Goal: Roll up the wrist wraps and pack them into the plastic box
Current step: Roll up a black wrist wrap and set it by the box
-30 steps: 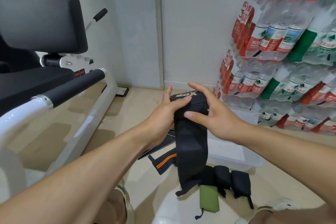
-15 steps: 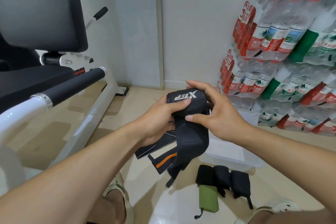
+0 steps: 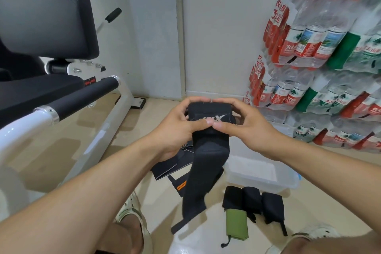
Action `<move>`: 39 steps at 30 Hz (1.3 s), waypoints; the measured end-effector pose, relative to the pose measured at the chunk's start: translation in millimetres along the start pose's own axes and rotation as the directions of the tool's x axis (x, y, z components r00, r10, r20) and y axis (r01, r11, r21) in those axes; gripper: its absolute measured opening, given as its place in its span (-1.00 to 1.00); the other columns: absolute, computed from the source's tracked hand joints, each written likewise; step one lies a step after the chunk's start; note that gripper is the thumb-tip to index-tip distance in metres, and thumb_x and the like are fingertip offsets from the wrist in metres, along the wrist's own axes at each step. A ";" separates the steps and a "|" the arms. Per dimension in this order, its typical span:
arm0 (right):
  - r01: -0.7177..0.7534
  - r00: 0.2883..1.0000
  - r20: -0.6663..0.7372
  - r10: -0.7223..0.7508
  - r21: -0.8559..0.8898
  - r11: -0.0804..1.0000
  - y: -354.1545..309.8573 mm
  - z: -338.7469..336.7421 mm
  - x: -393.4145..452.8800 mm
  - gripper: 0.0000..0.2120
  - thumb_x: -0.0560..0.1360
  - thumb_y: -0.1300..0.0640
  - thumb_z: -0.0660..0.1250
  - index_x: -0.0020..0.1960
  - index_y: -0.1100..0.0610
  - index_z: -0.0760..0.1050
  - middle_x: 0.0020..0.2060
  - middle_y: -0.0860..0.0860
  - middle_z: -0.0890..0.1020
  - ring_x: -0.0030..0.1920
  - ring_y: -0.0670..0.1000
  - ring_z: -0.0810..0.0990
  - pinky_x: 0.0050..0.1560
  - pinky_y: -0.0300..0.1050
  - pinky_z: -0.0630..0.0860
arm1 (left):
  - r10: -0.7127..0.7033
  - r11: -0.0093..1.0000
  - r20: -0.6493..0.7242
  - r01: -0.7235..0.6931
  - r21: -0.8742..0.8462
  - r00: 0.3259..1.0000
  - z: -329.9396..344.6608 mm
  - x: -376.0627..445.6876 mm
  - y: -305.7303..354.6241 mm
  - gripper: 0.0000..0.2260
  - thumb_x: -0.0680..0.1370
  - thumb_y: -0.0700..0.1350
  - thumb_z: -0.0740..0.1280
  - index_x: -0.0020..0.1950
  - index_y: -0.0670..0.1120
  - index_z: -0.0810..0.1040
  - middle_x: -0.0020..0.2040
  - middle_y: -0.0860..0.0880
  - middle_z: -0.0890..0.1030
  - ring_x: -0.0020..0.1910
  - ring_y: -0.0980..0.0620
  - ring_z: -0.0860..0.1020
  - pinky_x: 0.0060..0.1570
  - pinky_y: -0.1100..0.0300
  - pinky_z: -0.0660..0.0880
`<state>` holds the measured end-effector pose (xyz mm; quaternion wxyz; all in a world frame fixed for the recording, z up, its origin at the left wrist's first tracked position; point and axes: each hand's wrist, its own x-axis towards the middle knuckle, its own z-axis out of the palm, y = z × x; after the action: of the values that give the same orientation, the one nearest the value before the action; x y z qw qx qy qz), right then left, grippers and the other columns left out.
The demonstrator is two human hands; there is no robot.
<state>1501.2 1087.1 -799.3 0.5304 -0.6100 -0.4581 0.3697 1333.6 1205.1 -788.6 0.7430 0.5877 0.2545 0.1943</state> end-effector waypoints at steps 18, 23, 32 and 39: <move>0.177 0.983 -0.029 -0.180 -0.094 0.980 3.5 3.9 1.9 -0.53 0.38 0.31 0.60 0.21 -0.02 0.62 0.19 -0.06 0.63 0.24 -0.06 0.60 0.10 -0.17 0.63 | -0.164 0.962 0.011 0.163 -0.217 0.986 1.9 0.2 7.9 -0.74 0.59 -0.25 0.35 0.28 -0.22 0.58 0.08 -0.20 0.70 0.03 -0.12 0.69 0.04 0.00 0.65; -0.089 0.996 0.002 0.089 0.136 0.987 2.3 1.5 5.1 -0.44 0.36 -0.08 0.50 0.35 -0.04 0.53 0.24 0.00 0.63 0.19 -0.01 0.68 0.16 0.00 0.64 | -0.113 0.975 -0.037 0.103 -0.198 0.993 -4.1 0.5 9.7 -0.60 0.50 -0.42 0.39 0.32 -0.18 0.55 0.16 -0.24 0.65 0.05 -0.16 0.68 -0.01 0.04 0.66; -0.134 0.991 0.051 0.126 0.208 0.969 2.2 3.3 1.8 -0.49 0.39 0.07 0.50 0.32 0.06 0.53 0.23 0.09 0.62 0.14 0.08 0.71 0.06 -0.01 0.67 | -0.111 0.980 0.019 0.113 -0.163 0.994 -5.9 -2.7 2.3 -0.41 0.44 -0.49 0.41 0.40 -0.06 0.50 0.28 -0.20 0.60 0.17 -0.16 0.65 0.04 0.04 0.63; 0.041 0.997 -0.067 -0.041 0.001 0.999 -0.3 1.9 0.7 -0.49 0.41 0.30 0.57 0.25 -0.06 0.55 0.08 0.01 0.68 0.06 -0.01 0.71 -0.03 -0.12 0.67 | -0.174 0.945 0.091 0.192 -0.264 0.981 0.9 -5.1 3.9 -0.61 0.58 -0.29 0.31 0.41 -0.17 0.45 0.25 -0.26 0.63 0.18 -0.20 0.65 0.14 -0.13 0.61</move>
<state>1499.6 1088.3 -799.3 0.5536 -0.6119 -0.4522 0.3385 1330.2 1202.4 -783.9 0.8395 0.4602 0.2539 0.1379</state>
